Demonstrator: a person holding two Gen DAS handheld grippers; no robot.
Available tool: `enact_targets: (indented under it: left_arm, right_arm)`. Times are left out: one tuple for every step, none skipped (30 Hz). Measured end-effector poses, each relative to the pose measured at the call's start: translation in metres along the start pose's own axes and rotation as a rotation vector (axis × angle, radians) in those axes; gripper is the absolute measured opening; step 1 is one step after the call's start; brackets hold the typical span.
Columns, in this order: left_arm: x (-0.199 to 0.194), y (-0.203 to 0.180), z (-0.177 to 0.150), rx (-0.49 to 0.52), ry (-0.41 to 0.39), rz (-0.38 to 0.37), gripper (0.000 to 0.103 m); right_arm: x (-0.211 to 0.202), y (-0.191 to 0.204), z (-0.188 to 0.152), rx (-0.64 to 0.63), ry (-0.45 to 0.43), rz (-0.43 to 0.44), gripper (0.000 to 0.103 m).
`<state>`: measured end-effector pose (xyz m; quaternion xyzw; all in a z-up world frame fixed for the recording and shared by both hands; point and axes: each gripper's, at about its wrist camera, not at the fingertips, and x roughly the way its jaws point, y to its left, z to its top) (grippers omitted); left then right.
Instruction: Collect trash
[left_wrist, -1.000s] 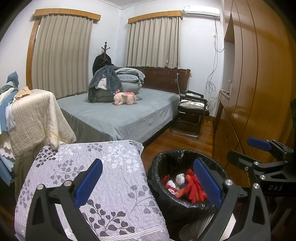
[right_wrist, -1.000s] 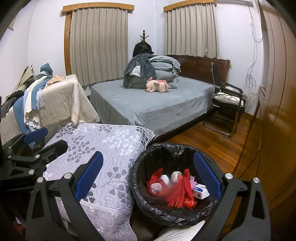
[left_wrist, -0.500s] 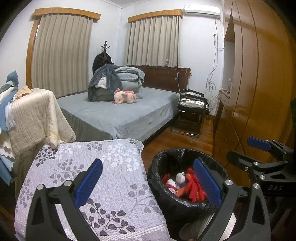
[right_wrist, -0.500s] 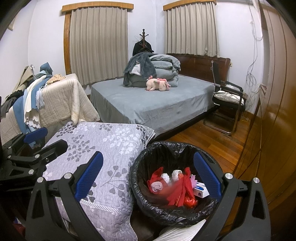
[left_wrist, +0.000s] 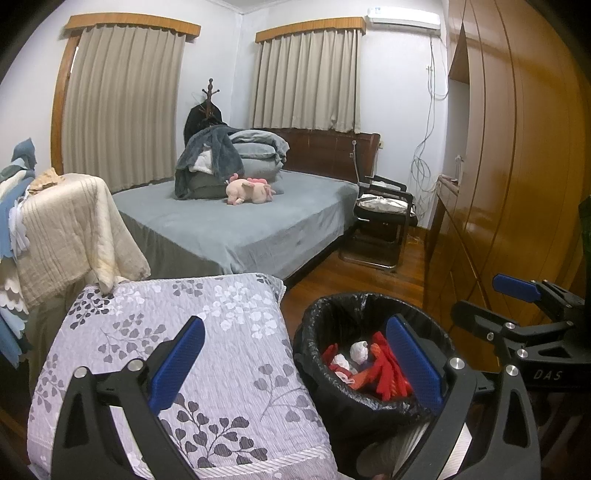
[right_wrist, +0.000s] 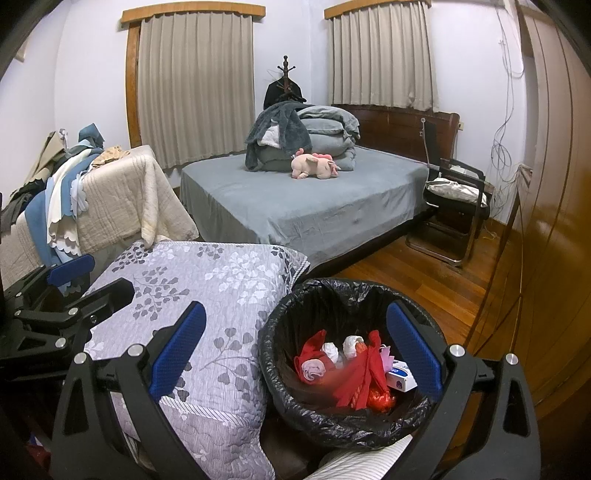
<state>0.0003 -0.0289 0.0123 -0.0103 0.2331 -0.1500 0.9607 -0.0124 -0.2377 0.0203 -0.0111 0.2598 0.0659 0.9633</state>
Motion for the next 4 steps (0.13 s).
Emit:
enact_targets:
  left_arm:
    - [0.0018,-0.0005,-0.0010,0.000,0.002,0.000,0.097]
    - [0.0002,0.0007,-0.0023,0.000,0.003,0.000,0.097]
    - [-0.0003,0.0013,-0.0034,0.000,0.003,0.000,0.097]
    - [0.0004,0.0008,-0.0028,0.000,0.003,0.000,0.097]
  right_arm:
    - [-0.0006,0.0005,-0.0003,0.000,0.000,0.000,0.096]
    - [0.0000,-0.0001,0.0002,0.000,0.000,0.000,0.096]
    - [-0.0012,0.0011,-0.0007,0.001,0.001,0.001,0.096]
    - [-0.0006,0.0003,0.0000,0.000,0.001,0.001,0.096]
